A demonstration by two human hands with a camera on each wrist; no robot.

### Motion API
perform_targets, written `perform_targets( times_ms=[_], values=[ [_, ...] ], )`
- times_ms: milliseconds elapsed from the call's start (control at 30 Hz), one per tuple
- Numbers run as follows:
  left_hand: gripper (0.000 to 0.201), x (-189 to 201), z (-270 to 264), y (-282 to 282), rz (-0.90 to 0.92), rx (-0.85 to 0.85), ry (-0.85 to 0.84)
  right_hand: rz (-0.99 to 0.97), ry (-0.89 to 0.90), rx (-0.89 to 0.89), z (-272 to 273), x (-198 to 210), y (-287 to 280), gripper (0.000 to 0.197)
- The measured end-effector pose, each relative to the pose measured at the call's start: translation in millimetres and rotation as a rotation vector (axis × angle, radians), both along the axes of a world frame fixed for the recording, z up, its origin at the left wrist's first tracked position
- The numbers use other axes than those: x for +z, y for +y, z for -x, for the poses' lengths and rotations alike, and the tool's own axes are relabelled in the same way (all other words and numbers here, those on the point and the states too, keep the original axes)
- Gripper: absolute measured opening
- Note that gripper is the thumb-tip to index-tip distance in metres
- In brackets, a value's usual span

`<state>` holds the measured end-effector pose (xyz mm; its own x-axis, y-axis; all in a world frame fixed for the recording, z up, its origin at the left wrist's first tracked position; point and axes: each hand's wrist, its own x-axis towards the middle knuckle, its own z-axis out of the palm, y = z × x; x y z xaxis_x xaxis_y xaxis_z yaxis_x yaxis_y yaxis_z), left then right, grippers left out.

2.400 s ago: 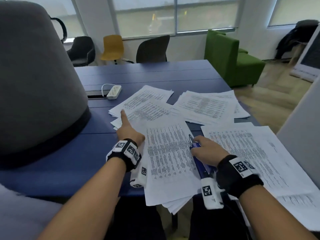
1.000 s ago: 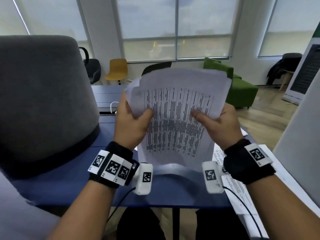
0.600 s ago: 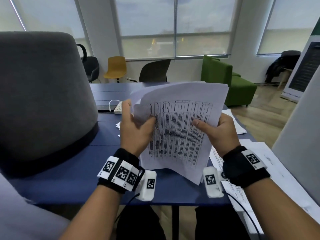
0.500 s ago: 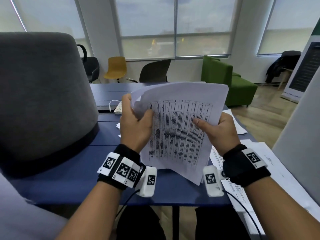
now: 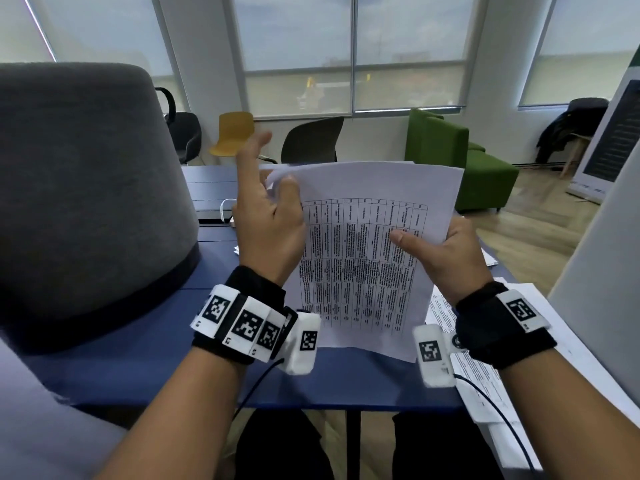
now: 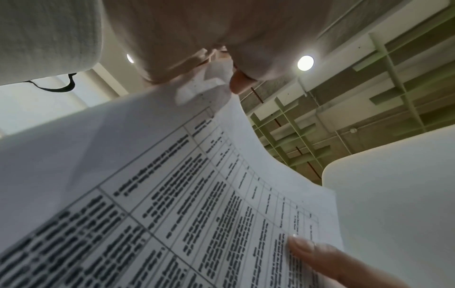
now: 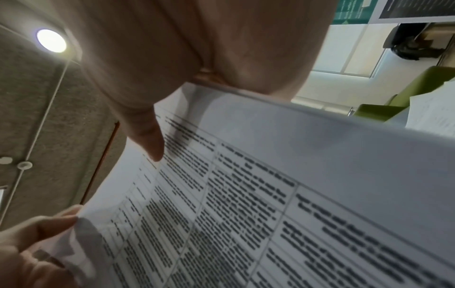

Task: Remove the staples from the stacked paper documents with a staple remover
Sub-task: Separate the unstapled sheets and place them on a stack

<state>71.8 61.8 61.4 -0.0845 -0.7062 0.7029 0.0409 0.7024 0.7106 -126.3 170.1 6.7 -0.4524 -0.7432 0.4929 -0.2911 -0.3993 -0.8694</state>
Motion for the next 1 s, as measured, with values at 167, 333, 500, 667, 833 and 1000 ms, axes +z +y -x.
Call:
perform_targets(
  times_ms=[167,333,500,667,833,1000],
  values=[
    [0.033,-2,4,-13,0.099,0.072,-0.084,-0.001,0.035,-0.031,6,6,-5,0.026],
    [0.031,2,9,-15,0.102,0.138,-0.233,-0.022,0.037,-0.032,10,5,-6,0.029],
    [0.037,6,10,-15,0.098,0.058,-0.314,-0.029,0.039,-0.007,10,7,-5,0.027],
    [0.029,7,10,-18,0.112,0.053,-0.280,-0.004,0.052,-0.027,12,12,-5,0.028],
    [0.032,-1,11,-19,0.085,0.048,-0.301,-0.027,0.021,-0.001,13,1,-3,0.028],
    [0.035,21,9,-21,0.067,-0.035,-0.339,-0.005,-0.004,-0.011,18,8,-4,0.028]
  ],
)
